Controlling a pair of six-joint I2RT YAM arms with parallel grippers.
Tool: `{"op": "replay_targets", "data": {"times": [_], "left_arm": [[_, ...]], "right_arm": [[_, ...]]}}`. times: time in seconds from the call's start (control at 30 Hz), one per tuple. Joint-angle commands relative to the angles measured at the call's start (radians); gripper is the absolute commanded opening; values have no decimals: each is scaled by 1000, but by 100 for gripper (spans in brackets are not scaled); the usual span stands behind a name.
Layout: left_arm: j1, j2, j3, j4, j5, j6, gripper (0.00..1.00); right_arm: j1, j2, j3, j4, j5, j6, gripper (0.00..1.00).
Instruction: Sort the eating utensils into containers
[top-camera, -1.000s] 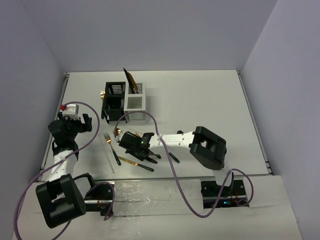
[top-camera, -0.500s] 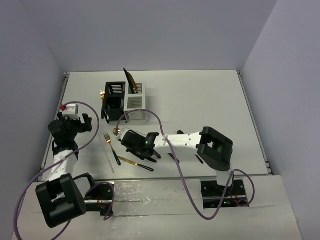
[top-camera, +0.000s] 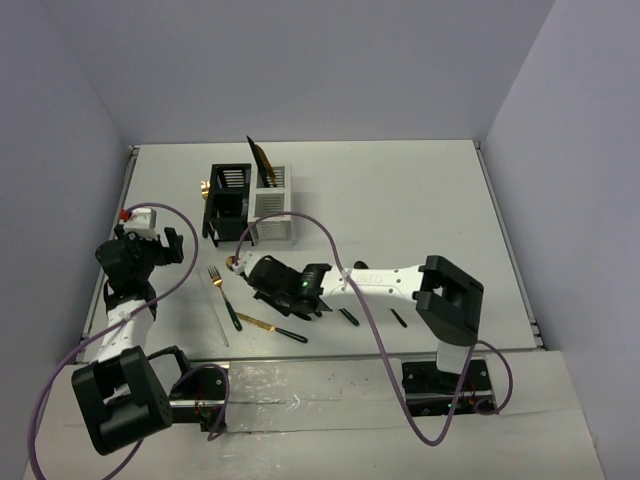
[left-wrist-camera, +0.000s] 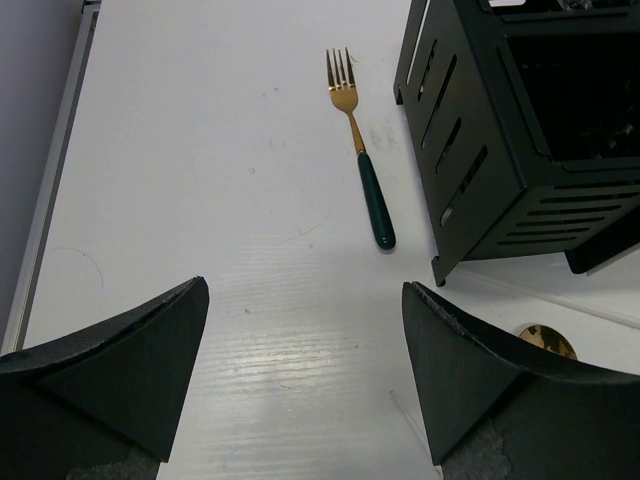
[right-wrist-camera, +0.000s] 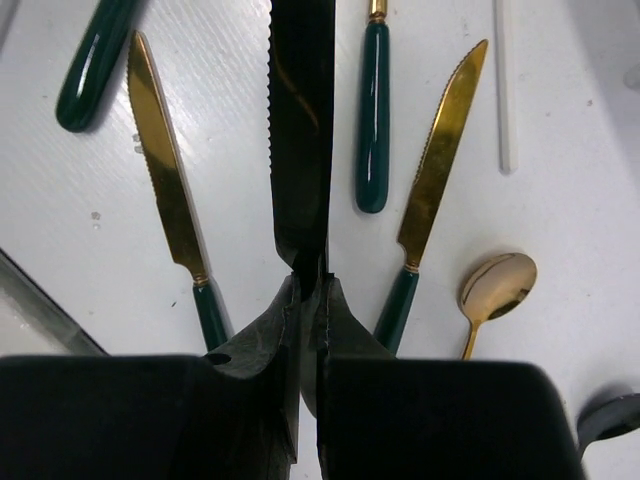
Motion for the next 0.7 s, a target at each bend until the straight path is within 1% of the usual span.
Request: {"op": "replay_targets", "data": {"times": [0.0, 0.17, 0.37, 0.53, 0.63, 0.67], "left_arm": [[12, 3, 43, 8, 29, -15, 88], [15, 4, 43, 10, 31, -16, 88], [19, 6, 43, 11, 34, -19, 88], [21, 7, 45, 10, 34, -19, 88], [21, 9, 47, 10, 34, -21, 88], [21, 9, 47, 10, 34, -21, 88]], "right_arm": [[4, -122, -21, 84, 34, -5, 0], [0, -237, -54, 142, 58, -7, 0], [-29, -334, -68, 272, 104, -43, 0], [-121, -339, 1, 369, 111, -112, 0], [-198, -311, 59, 478, 92, -142, 0], [-216, -301, 85, 543, 88, -142, 0]]}}
